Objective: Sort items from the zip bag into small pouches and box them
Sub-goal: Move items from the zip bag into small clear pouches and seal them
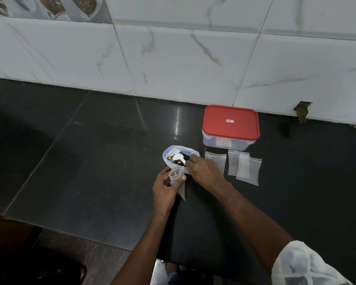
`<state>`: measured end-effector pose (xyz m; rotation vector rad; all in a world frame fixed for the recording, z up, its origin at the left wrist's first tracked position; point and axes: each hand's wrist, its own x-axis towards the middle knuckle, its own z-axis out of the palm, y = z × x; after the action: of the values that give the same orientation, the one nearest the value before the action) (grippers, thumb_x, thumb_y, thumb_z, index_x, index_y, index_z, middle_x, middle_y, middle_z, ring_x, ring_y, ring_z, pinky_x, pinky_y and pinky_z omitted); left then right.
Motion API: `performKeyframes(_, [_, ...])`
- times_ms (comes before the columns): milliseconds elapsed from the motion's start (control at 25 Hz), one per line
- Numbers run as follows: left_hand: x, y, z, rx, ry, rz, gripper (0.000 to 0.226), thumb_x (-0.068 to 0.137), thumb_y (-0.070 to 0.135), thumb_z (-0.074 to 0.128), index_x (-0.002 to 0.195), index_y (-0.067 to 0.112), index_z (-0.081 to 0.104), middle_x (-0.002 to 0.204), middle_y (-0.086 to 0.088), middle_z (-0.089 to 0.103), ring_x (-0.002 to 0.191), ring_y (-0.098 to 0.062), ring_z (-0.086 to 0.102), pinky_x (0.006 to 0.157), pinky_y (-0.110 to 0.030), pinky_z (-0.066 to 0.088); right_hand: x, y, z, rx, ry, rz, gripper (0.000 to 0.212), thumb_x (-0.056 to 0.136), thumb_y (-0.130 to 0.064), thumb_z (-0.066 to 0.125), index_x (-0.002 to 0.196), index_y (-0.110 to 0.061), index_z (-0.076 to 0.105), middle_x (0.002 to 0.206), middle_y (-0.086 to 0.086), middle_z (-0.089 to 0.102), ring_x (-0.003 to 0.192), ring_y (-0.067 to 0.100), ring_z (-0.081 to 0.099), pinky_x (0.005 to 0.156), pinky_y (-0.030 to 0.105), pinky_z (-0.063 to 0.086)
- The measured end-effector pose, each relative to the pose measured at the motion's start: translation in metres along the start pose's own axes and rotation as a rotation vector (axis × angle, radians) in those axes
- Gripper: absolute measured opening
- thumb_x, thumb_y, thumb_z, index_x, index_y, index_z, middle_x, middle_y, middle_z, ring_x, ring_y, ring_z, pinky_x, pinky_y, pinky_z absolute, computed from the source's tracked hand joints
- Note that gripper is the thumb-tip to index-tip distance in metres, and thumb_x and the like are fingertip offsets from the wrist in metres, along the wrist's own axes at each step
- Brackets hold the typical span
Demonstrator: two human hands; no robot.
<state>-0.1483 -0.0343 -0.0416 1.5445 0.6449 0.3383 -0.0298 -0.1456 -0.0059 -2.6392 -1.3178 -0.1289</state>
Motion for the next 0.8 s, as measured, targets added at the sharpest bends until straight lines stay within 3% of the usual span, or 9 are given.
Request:
performKeyframes(120, [-0.001,-0.004,0.003,0.007,0.012,-0.005,0.038,0.076,0.046,0.081,0.113,0.042,0.074,0.128,0.003,0.070,0.120,-0.016,0.065,0.103,-0.050,0.052,0.001,0.004,-0.004,0.048,-0.024,0.009,0.004,0.083,-0.011,0.069,0.082,-0.006,0.068,0.085,0.010,0.064,0.060,0.027,0.063,0.048,0.028,0.033])
performKeyframes(240, [-0.001,-0.003,0.005,0.008,0.010,-0.005,0.036,0.077,0.046,0.080,0.112,0.044,0.074,0.129,0.004,0.070,0.122,-0.018,0.064,0.104,-0.050,0.051,0.001,0.005,-0.007,0.074,-0.074,0.078,0.016,0.091,-0.017,0.059,0.096,-0.006,0.069,0.099,0.012,0.066,0.077,0.030,0.065,0.059,0.031,0.038])
performKeyframes(320, [-0.001,-0.005,0.007,0.008,0.016,-0.004,0.039,0.077,0.047,0.081,0.115,0.039,0.075,0.129,0.003,0.070,0.121,-0.018,0.065,0.103,-0.052,0.051,0.006,0.003,-0.009,0.184,-0.080,0.169,0.022,0.087,-0.022,0.059,0.097,-0.007,0.072,0.097,0.011,0.069,0.082,0.028,0.064,0.066,0.032,0.044])
performKeyframes(440, [-0.001,-0.007,0.008,0.012,0.013,-0.009,0.041,0.076,0.048,0.081,0.115,0.035,0.075,0.130,0.004,0.069,0.121,-0.018,0.065,0.103,-0.052,0.052,0.013,0.001,-0.013,0.439,-0.039,0.402,0.018,0.077,-0.018,0.065,0.086,-0.008,0.078,0.078,0.012,0.072,0.072,0.026,0.063,0.066,0.034,0.051])
performKeyframes(560, [-0.004,0.003,0.008,0.039,0.037,0.004,0.036,0.075,0.044,0.083,0.110,0.039,0.077,0.132,0.010,0.065,0.120,-0.010,0.064,0.101,-0.045,0.054,0.013,0.009,-0.019,0.611,0.030,0.621,0.012,0.077,-0.011,0.069,0.080,-0.005,0.079,0.065,0.009,0.069,0.055,0.018,0.059,0.053,0.030,0.048])
performKeyframes(680, [-0.004,0.011,0.006,0.058,0.063,0.042,0.032,0.077,0.024,0.087,0.105,0.034,0.076,0.130,0.010,0.059,0.109,0.005,0.063,0.091,-0.022,0.056,0.009,0.012,-0.029,0.707,0.093,0.687,0.010,0.079,-0.008,0.071,0.083,-0.007,0.079,0.059,-0.006,0.064,0.047,0.004,0.053,0.046,0.013,0.038])
performKeyframes(800, [0.003,0.021,0.004,0.121,0.077,0.070,0.036,0.075,0.025,0.088,0.108,0.022,0.074,0.121,0.008,0.056,0.104,-0.003,0.065,0.086,-0.019,0.055,0.005,0.011,-0.041,0.790,0.191,0.701,0.009,0.079,-0.010,0.073,0.085,-0.010,0.079,0.058,-0.017,0.060,0.046,-0.001,0.053,0.048,0.013,0.039])
